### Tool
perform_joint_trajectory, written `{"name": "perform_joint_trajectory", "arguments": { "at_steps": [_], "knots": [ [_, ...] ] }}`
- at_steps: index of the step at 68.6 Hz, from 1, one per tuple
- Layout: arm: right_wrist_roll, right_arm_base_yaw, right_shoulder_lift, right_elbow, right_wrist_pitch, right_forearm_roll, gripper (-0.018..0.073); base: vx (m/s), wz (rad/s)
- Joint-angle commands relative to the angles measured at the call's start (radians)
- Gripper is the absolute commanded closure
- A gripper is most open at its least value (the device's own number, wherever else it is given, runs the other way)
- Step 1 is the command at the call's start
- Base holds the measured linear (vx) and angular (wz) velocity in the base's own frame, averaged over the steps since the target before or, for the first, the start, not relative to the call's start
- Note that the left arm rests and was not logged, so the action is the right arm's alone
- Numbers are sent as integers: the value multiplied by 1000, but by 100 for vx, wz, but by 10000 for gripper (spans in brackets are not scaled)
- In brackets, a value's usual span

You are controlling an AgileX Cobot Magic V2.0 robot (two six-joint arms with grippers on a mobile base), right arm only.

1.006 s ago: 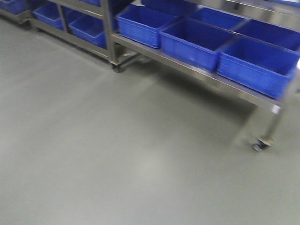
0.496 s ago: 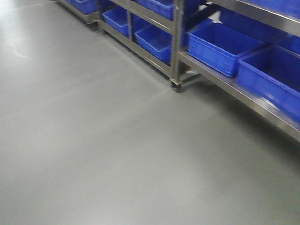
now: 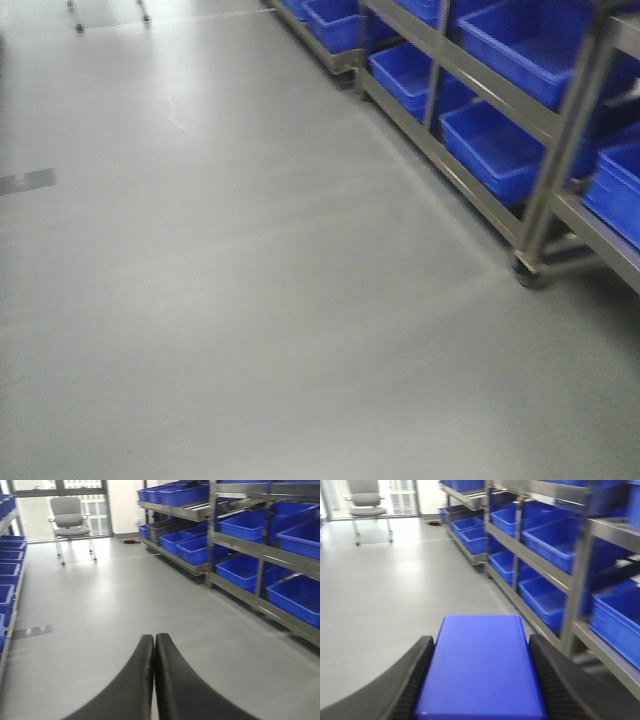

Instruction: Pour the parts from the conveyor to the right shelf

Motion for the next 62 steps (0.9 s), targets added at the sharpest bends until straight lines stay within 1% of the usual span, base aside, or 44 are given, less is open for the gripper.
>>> {"name": "perform_joint_trajectory", "arguments": {
  "at_steps": [1,24,62],
  "knots": [
    [-6,-3,10,-31,-80,-3,565,70,52],
    [-6,-3,10,-31,-80,-3,565,69,34],
    [-6,-3,10,-31,-80,-3,565,68,12]
  ]
}}
